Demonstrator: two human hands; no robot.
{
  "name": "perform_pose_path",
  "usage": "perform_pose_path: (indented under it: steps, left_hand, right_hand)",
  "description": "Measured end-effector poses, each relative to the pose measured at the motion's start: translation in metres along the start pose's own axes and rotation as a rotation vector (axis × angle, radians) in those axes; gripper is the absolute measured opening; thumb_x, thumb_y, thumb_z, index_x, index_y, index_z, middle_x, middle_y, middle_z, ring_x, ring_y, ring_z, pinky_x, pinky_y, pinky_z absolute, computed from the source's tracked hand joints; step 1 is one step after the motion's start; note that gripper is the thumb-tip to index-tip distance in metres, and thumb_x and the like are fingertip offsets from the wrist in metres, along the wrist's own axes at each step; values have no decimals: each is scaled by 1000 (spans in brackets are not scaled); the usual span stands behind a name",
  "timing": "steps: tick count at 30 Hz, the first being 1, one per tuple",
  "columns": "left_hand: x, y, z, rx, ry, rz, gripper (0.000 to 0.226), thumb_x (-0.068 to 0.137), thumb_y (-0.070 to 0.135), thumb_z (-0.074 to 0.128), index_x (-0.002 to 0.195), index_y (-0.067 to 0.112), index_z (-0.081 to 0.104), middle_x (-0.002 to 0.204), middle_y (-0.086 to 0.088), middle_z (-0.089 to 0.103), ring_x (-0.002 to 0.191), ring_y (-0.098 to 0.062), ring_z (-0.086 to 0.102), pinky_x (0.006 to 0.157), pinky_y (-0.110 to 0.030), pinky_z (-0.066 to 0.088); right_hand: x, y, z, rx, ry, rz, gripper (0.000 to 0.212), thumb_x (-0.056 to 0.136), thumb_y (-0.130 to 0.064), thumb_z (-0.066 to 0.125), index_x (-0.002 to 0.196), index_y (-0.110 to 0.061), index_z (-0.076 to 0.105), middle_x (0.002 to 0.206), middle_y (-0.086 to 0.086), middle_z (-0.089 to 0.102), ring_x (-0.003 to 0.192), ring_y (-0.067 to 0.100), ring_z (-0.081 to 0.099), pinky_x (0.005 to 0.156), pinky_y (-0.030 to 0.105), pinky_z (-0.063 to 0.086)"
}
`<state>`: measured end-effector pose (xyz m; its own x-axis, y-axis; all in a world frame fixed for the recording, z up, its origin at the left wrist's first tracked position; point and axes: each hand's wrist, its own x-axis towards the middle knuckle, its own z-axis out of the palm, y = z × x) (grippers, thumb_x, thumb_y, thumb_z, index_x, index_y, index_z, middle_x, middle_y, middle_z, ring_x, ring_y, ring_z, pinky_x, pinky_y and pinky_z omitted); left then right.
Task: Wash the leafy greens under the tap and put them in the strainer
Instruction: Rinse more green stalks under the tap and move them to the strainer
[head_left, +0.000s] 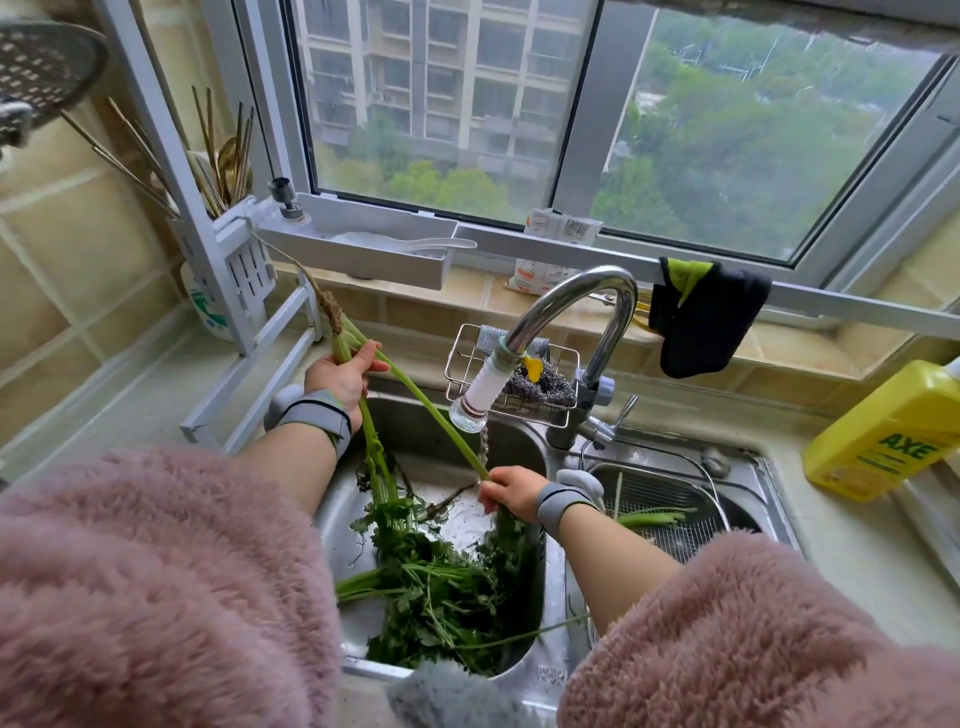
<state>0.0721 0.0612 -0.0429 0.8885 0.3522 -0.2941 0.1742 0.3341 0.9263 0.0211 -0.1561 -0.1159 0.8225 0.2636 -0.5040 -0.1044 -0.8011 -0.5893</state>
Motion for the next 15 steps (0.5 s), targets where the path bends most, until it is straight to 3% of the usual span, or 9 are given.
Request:
perform_pose_path:
  steps: [2, 4, 6, 9, 11, 14, 15]
  left_hand:
    - [2, 1, -3, 15, 21, 13, 17, 88, 19, 62, 74, 11, 58, 40, 6, 60, 35, -5, 43, 37, -14, 33]
    - [5, 1, -6, 24, 35, 28, 19, 88, 20, 63, 72, 13, 58, 41, 7, 61, 48, -10, 41, 36, -12, 31]
    - [6, 1, -6, 24, 40, 29, 20, 89, 21, 62, 71, 13, 58, 41, 7, 61, 52, -11, 41, 34, -11, 30]
    - [6, 2, -6, 1, 38, 24, 18, 90, 21, 61, 74, 13, 58, 43, 7, 62, 53, -11, 40, 36, -9, 30]
    - [6, 3, -7, -2, 42, 26, 17, 90, 22, 61, 75, 13, 58, 44, 7, 63, 56, -10, 44, 38, -9, 32]
    - [4, 3, -6, -4, 31, 34, 17, 90, 20, 61, 75, 13, 58, 44, 7, 63, 47, -6, 45, 40, -10, 32]
    - [3, 3, -6, -1, 28, 33, 17, 90, 20, 61, 74, 13, 58, 44, 7, 63, 39, -2, 42, 41, -11, 31]
  right_hand:
    - [-3, 4, 0, 21, -16, 29, 20, 100, -23, 40, 87, -18, 53, 77, -11, 58, 65, 10, 48, 59, 16, 40]
    - [-2, 8, 2, 156, 18, 42, 22, 100, -19, 40, 81, -18, 53, 81, -4, 61, 77, 14, 54, 78, 29, 49]
    - [-1, 9, 3, 340, 80, 60, 28, 99, -14, 40, 75, -17, 53, 74, 2, 60, 73, 17, 58, 88, 36, 49]
    - [-4, 3, 0, 574, 155, 67, 30, 102, -15, 32, 77, -14, 49, 70, 6, 54, 65, 16, 57, 58, 18, 50]
    - [-4, -4, 0, 774, 170, 85, 30, 103, -21, 26, 81, -14, 45, 69, 7, 51, 62, 19, 55, 51, 20, 48]
    - [3, -12, -1, 1084, 175, 153, 22, 103, -24, 29, 94, -15, 47, 65, 5, 43, 58, 18, 55, 82, 47, 52]
    - [5, -16, -2, 1174, 182, 162, 13, 102, -18, 34, 102, -14, 46, 68, 5, 42, 61, 19, 55, 86, 49, 50]
